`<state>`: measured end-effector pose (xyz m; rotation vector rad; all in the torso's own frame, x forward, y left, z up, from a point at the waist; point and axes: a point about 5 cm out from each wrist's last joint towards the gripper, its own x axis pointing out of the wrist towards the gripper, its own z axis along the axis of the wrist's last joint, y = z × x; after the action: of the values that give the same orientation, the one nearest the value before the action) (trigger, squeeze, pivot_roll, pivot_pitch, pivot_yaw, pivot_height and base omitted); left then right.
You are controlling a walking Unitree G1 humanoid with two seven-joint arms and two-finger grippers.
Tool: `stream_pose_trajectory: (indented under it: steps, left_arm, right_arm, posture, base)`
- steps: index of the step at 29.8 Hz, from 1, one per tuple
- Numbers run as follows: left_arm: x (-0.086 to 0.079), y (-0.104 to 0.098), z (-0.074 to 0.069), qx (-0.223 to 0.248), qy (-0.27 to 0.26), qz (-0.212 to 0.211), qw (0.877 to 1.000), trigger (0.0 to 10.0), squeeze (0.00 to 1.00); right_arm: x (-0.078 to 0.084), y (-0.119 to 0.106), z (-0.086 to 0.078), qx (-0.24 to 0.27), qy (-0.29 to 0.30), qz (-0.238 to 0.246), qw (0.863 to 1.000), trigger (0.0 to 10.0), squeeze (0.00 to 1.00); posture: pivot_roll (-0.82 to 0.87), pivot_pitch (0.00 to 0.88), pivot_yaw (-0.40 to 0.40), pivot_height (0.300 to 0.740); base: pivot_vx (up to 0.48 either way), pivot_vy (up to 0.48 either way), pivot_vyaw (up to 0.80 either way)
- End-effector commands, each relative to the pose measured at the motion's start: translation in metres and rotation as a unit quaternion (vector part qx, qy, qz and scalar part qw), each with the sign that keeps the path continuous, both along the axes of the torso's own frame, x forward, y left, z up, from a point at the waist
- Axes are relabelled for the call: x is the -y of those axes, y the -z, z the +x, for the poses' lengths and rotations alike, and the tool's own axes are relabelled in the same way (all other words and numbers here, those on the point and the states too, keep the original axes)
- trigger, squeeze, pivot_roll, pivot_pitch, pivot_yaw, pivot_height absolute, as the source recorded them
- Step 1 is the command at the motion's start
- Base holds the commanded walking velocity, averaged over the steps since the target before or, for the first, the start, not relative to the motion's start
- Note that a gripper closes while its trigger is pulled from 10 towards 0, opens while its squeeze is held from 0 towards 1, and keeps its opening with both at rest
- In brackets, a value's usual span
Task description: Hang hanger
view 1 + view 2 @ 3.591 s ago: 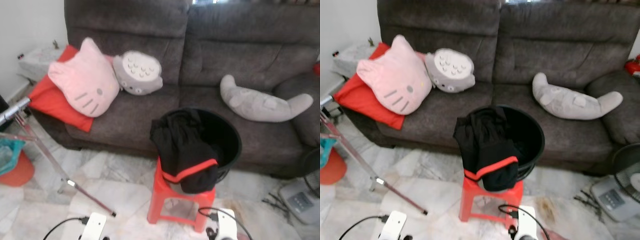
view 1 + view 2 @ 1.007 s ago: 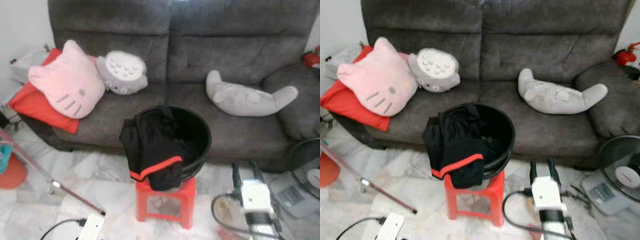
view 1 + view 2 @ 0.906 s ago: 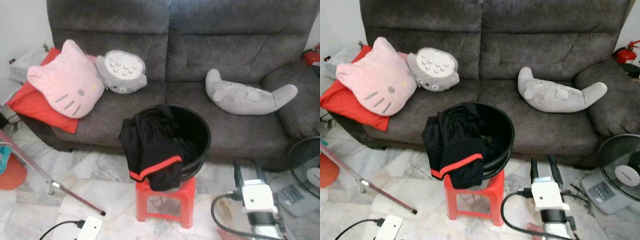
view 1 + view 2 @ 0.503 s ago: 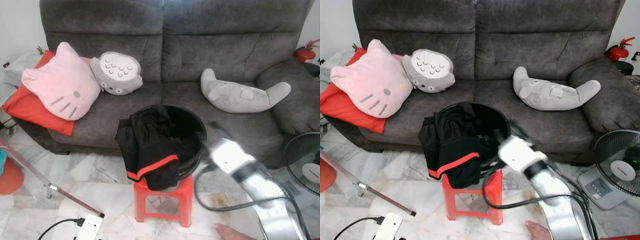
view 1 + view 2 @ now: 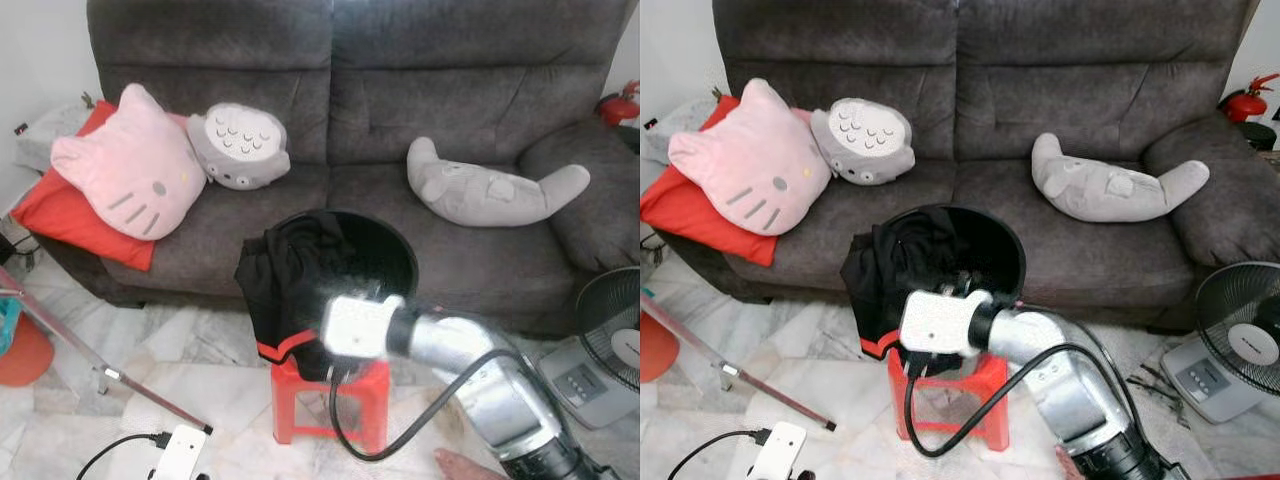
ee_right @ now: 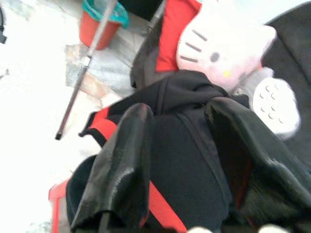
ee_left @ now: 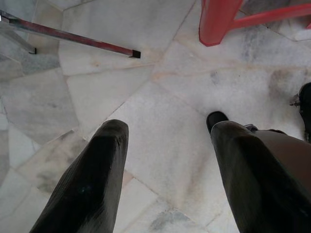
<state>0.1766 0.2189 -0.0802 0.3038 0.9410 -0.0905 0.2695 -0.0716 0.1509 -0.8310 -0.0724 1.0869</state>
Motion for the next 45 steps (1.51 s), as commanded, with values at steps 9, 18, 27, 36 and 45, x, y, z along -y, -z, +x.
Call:
stream_pose_trajectory:
  steps: [9,18,27,36,45]
  left_arm:
    - [-0.001,0.001,-0.002,-0.002,-0.008,-0.004,1.000,10.0,0.00]
    - [0.001,0.001,-0.001,-0.001,-0.006,-0.005,1.000,10.0,0.00]
    - [0.001,0.001,-0.002,0.000,-0.005,-0.006,1.000,10.0,0.00]
    - [0.001,0.000,0.000,0.008,-0.005,-0.009,1.000,10.0,0.00]
    - [0.015,-0.003,0.011,0.020,0.001,-0.017,1.000,10.0,0.00]
  right_arm:
    - [-0.004,0.001,0.017,0.001,0.004,-0.063,0.998,10.0,0.00]
    - [-0.017,0.009,0.005,-0.060,-0.059,-0.055,0.995,10.0,0.00]
    - [-0.008,0.020,0.000,-0.090,-0.058,-0.061,0.992,10.0,0.00]
    - [-0.003,0.025,0.004,-0.104,-0.043,-0.061,0.992,10.0,0.00]
    - [0.001,0.029,0.012,-0.116,-0.021,-0.052,0.992,10.0,0.00]
  posture:
    - [-0.07,0.000,0.063,0.740]
    - [-0.06,0.000,0.057,0.740]
    - [-0.06,0.000,0.055,0.740]
    - [-0.06,0.000,0.052,0.740]
    - [-0.06,0.000,0.051,0.740]
  base:
    - [0.000,0.000,0.00]
    - [0.000,0.000,0.00]
    - [0.000,0.000,0.00]
    - [0.000,0.000,0.00]
    - [0.000,0.000,0.00]
